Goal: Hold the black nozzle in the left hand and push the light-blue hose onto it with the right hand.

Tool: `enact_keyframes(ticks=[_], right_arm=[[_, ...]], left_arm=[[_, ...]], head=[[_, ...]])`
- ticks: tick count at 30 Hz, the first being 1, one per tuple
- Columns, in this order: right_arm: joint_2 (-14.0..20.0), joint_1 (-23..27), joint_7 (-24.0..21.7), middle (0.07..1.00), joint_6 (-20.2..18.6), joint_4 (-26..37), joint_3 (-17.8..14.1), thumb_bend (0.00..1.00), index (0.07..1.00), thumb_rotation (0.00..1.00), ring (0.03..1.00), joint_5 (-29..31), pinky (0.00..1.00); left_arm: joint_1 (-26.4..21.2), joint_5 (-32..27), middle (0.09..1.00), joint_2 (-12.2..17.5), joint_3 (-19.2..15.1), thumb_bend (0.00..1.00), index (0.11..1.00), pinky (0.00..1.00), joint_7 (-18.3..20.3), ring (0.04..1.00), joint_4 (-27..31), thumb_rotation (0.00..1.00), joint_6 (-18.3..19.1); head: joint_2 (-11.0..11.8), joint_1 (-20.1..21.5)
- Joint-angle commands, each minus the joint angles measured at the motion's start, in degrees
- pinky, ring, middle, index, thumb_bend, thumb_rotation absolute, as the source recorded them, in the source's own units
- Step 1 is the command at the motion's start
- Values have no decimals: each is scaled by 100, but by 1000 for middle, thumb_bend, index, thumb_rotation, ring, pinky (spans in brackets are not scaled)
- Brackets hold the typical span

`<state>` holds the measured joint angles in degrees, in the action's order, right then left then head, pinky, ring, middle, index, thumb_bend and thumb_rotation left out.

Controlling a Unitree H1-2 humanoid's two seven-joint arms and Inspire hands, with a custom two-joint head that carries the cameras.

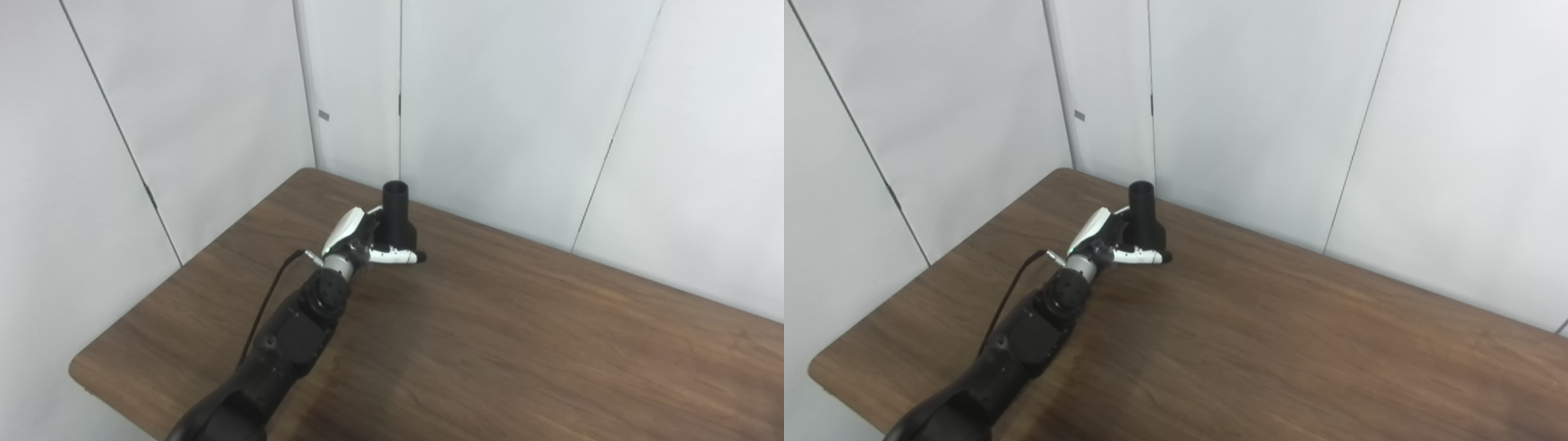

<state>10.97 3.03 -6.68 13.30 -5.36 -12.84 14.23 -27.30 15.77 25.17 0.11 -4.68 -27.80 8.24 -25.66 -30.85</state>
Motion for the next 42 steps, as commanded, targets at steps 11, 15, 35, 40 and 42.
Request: enact_keyframes(ticks=[11,15,35,40,42], right_arm=[[-182,-289,7,553,21,-57,57,503,488,177,524,42,400],[-193,-298,15,553,-20,-28,52,503,488,177,526,59,402],[-305,-385,48,552,-168,250,11,504,488,177,525,124,396],[-303,-399,29,553,-145,258,18,504,488,177,525,125,399],[-309,-413,47,552,-184,293,17,504,488,177,525,120,399]], left_arm=[[-212,134,872,1,13,1000,882,1000,-125,998,-136,214,242],[-230,368,813,17,108,1000,839,950,-344,910,-339,137,102],[-209,1311,642,217,762,934,674,824,-1085,677,-1056,0,-379],[-225,1197,605,212,752,891,627,551,-913,594,-1070,0,-385],[-232,1199,574,213,759,881,592,498,-918,547,-1115,0,-421]], head=[[-31,42],[-53,56],[-135,116],[-156,136],[-165,136]])
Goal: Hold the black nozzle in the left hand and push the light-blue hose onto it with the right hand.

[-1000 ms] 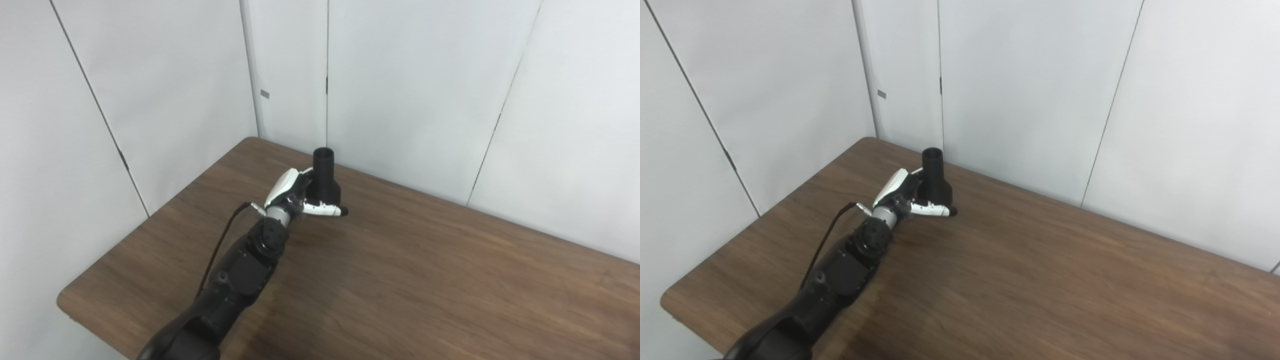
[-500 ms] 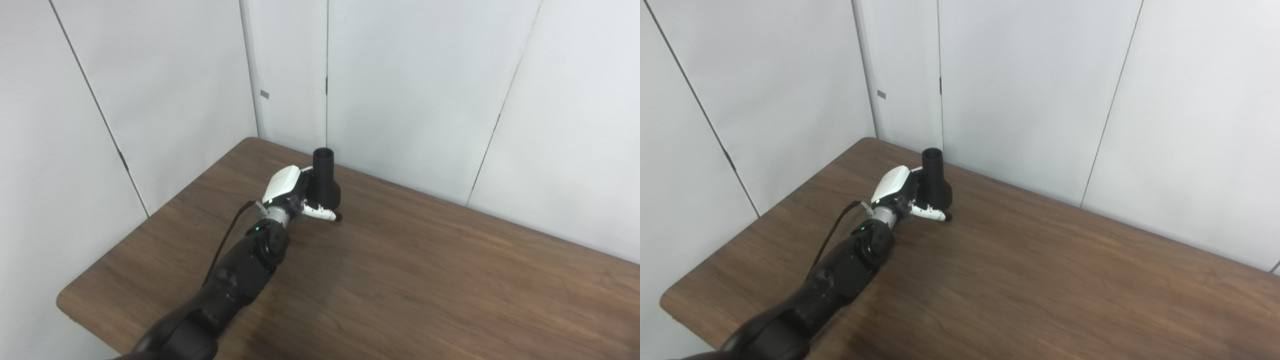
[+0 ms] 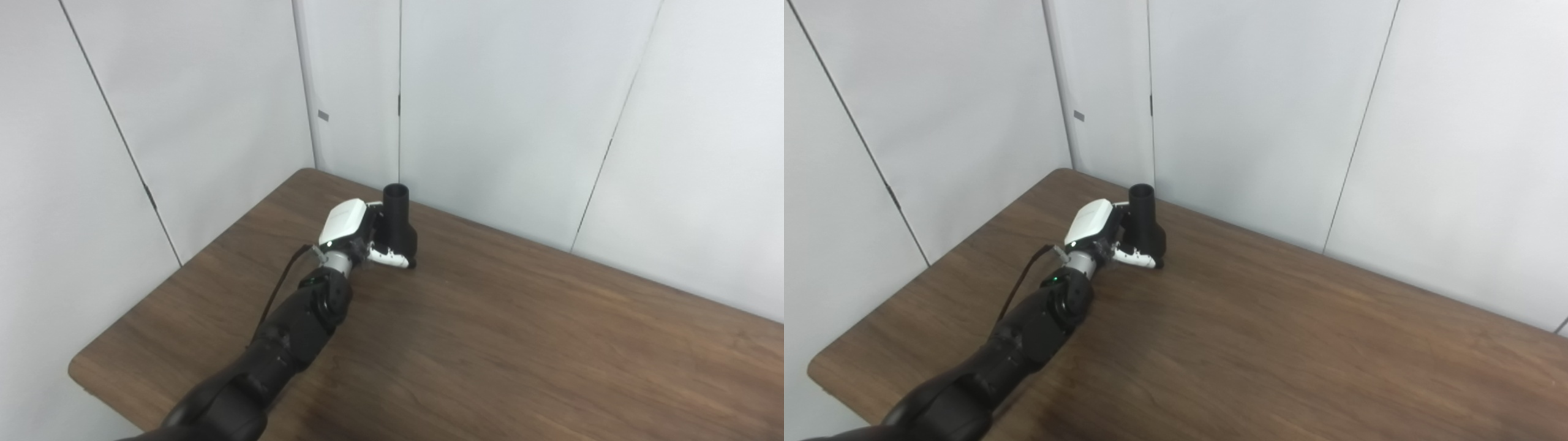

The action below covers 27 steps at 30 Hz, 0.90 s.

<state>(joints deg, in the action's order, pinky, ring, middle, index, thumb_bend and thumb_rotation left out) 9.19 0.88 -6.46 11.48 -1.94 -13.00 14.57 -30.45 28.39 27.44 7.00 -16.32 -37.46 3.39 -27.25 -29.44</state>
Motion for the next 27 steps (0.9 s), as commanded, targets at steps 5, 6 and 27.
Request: enact_keyframes(ticks=[5,6,27], right_arm=[[-142,-214,31,546,6,-7,31,504,488,177,518,81,395],[-144,-216,28,545,15,-6,29,504,488,177,517,87,394],[-228,-272,132,543,-60,152,80,504,487,178,510,-64,391]], left_arm=[[81,201,511,42,269,529,468,440,119,472,-273,0,-20],[84,215,515,51,294,525,463,442,129,472,-287,0,-26],[381,138,518,-11,346,521,460,463,-140,489,-298,0,-600]], head=[[-27,-6],[-30,0],[-83,397]])
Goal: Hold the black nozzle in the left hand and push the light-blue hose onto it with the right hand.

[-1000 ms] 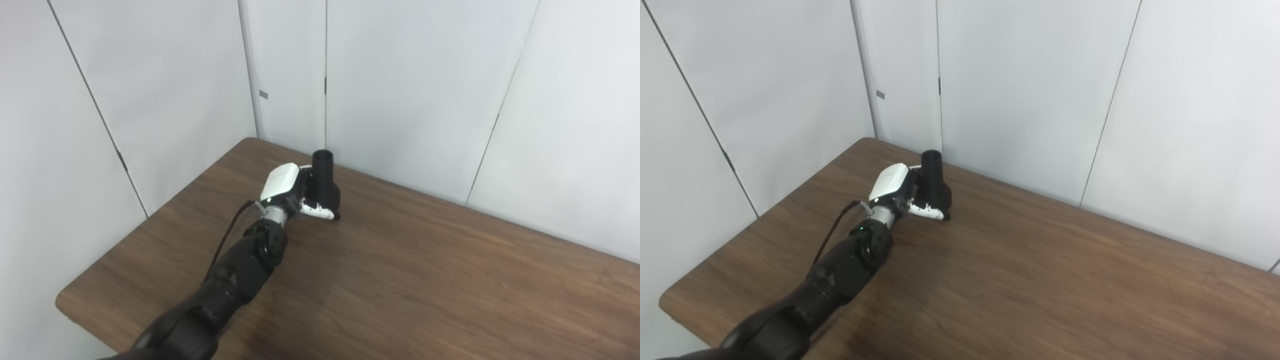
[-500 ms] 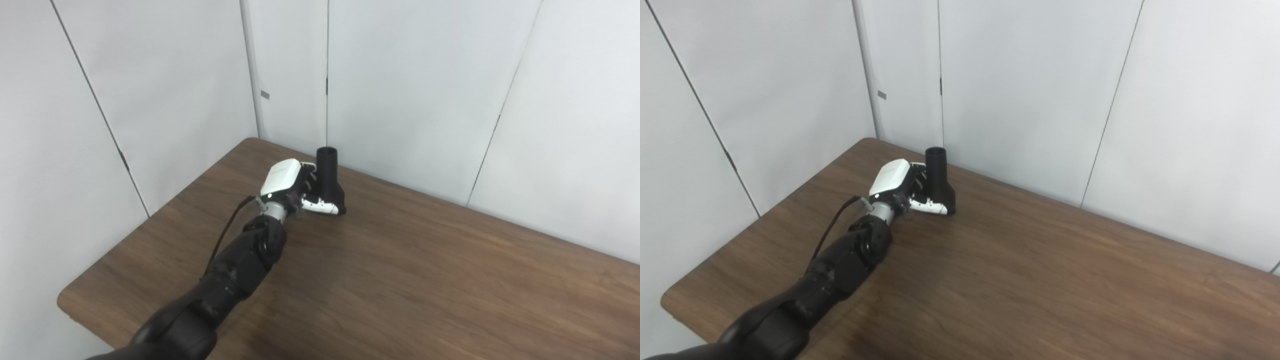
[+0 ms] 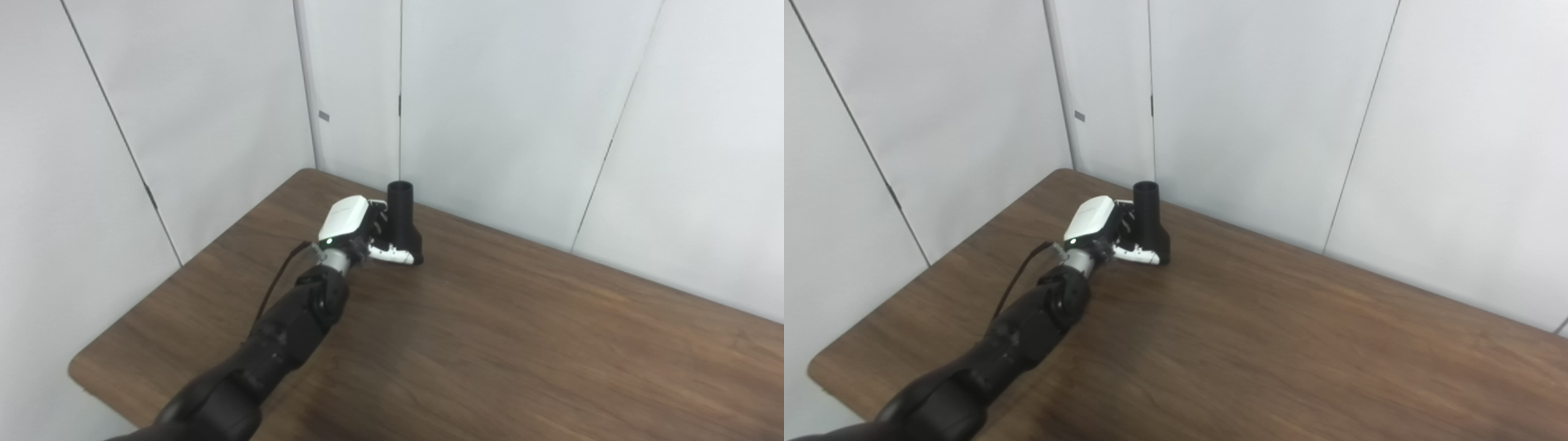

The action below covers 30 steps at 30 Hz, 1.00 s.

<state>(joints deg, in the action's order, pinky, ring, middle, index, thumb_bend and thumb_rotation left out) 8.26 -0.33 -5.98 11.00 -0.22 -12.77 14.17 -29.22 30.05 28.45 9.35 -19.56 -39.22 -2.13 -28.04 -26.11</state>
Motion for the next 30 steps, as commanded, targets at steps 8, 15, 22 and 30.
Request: enact_keyframes(ticks=[8,15,22,30], right_arm=[[-275,-191,276,545,-289,340,8,503,488,178,509,66,391],[-414,-311,556,617,-495,914,29,557,595,616,592,-229,466],[-436,-445,931,699,-924,1498,-73,169,698,111,677,-668,592],[-564,-574,1236,682,-1232,1879,-176,244,683,38,656,-729,574]], left_arm=[[510,-17,513,-250,70,522,456,528,-275,490,-53,0,-609],[730,-111,491,-138,19,524,473,663,-88,490,334,0,-1016],[913,-197,468,-109,-106,502,461,738,53,521,637,0,-1469],[1121,-226,462,-120,-158,504,496,734,320,471,998,0,-2084]], head=[[-70,899],[-148,2065],[-227,2579],[-357,2981]])
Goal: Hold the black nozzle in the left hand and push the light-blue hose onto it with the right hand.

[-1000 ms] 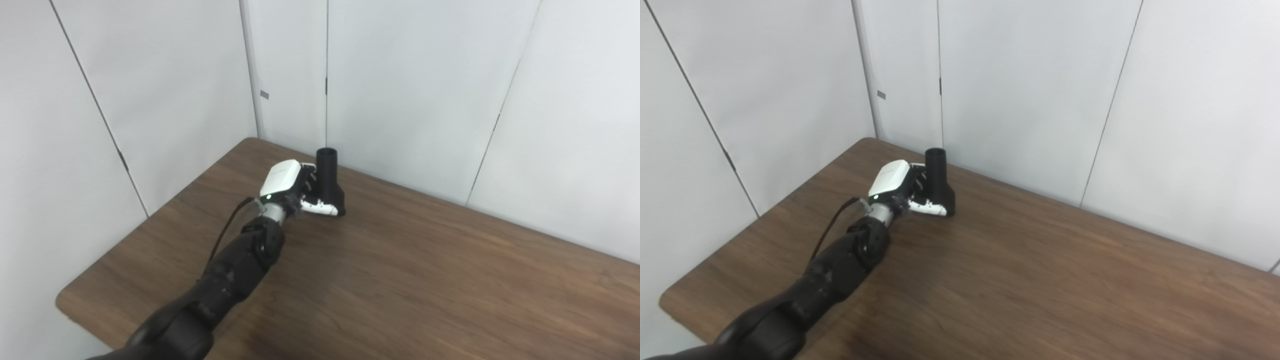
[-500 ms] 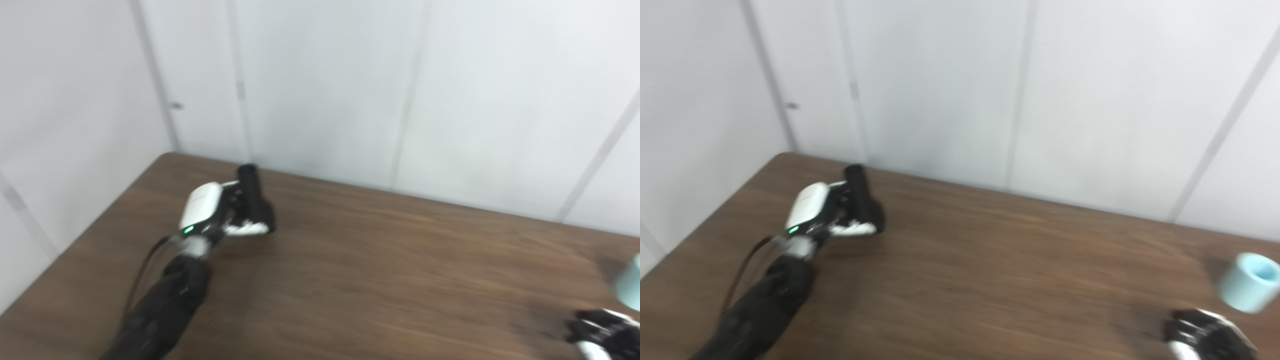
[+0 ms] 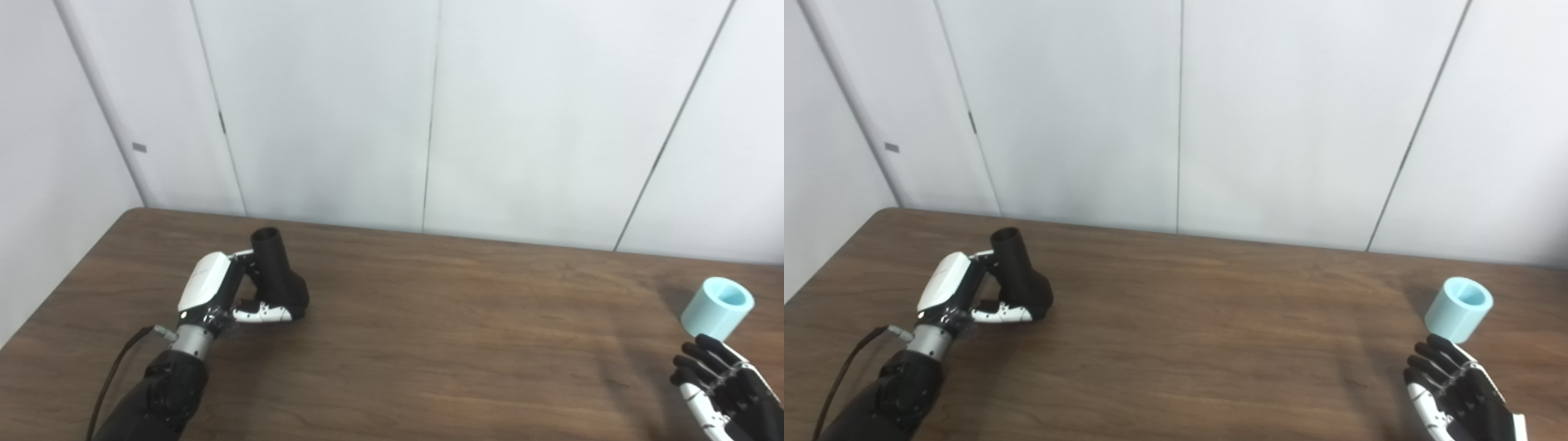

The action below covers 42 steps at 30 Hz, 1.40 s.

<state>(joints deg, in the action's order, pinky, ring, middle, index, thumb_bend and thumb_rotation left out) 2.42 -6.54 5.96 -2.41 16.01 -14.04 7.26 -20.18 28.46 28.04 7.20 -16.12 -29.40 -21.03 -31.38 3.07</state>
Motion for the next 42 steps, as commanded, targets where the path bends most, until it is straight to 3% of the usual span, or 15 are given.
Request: enact_keyframes(ticks=[1,4,9,13,19,22,29,33,42], right_arm=[[19,44,59,679,120,269,-66,247,680,51,651,-27,566],[-22,59,137,671,181,279,-108,256,667,71,647,-16,563],[78,116,162,672,649,-3,-163,256,657,124,650,-180,545],[24,153,238,672,600,-30,-200,268,656,165,652,-200,550],[24,195,315,657,668,-111,-212,263,654,164,639,-243,544],[13,215,380,645,747,-156,-223,269,645,158,630,-272,543],[-4,215,452,651,659,-84,-238,288,649,207,633,-233,546],[-6,219,507,649,661,-72,-244,286,645,186,629,-281,543],[-33,245,615,635,671,-36,-245,275,634,192,617,-392,546]], left_arm=[[245,-41,462,-94,69,504,495,732,-7,473,78,0,-265],[310,73,467,-118,87,505,492,704,6,465,215,0,-441],[551,203,463,-279,179,504,471,702,112,500,741,0,-456],[670,493,464,-374,447,505,476,633,-174,488,1034,0,-587],[870,994,474,-606,799,505,474,645,-106,474,1685,0,-574],[886,1306,468,-720,1162,505,483,631,-345,472,1845,0,-585],[843,1774,461,-884,1692,505,497,642,-781,469,1825,0,-587],[729,1989,462,-973,2097,505,492,666,-1063,473,1657,0,-587],[427,2528,463,-1243,2640,505,498,654,-1853,461,921,0,-588]], head=[[-27,76],[-58,193],[-101,288],[-112,271],[-150,277],[-171,265],[-230,259],[-256,290],[-276,421]])
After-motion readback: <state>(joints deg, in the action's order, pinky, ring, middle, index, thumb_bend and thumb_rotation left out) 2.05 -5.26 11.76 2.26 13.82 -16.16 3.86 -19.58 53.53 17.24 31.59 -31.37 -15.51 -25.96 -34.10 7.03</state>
